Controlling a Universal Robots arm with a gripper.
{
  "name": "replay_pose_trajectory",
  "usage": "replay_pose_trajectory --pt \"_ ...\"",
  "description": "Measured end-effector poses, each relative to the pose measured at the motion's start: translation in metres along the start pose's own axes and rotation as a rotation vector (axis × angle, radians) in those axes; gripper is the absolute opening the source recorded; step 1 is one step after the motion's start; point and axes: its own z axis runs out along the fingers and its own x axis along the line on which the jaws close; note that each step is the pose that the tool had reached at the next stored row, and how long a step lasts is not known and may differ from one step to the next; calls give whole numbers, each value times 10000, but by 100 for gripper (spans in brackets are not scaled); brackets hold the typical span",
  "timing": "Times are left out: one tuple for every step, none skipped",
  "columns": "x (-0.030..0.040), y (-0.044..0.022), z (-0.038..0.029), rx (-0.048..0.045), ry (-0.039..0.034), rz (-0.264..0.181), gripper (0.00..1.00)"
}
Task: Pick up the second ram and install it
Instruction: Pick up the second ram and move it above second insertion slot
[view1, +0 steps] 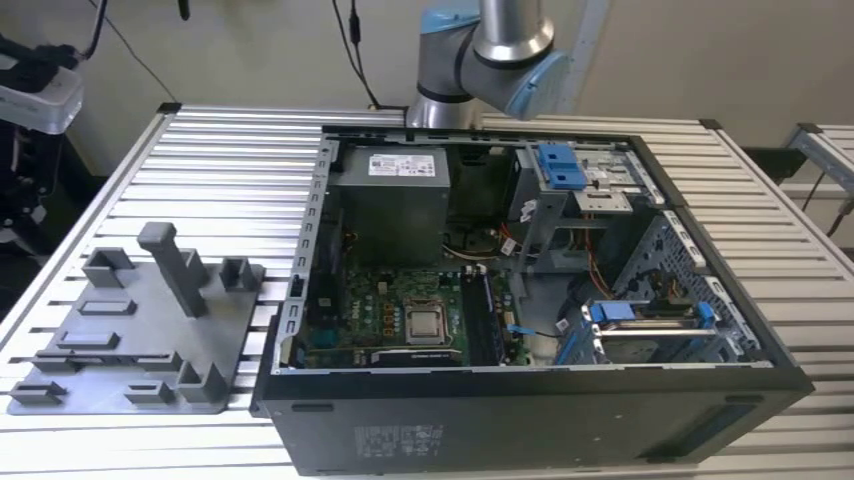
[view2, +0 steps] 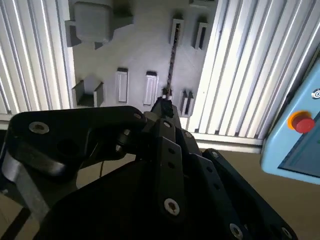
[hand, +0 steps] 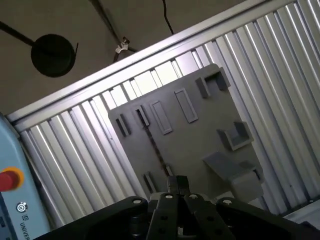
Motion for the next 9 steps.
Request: replay_pose_trajectory --pt "0 0 4 6 -3 -159 11" --pt "0 0 10 6 -5 -341 11" --pt "0 0 15 0 -3 -532 11" --pt "0 1 20 -7 -1 -705 11" --pt "1 1 24 -15 3 -885 11" --pt "1 1 29 -22 5 -1065 11" --pt "1 0 33 -30 7 -1244 11" --pt "1 0 37 -38 10 -1431 11" --pt "1 0 41 -46 13 -1609 11"
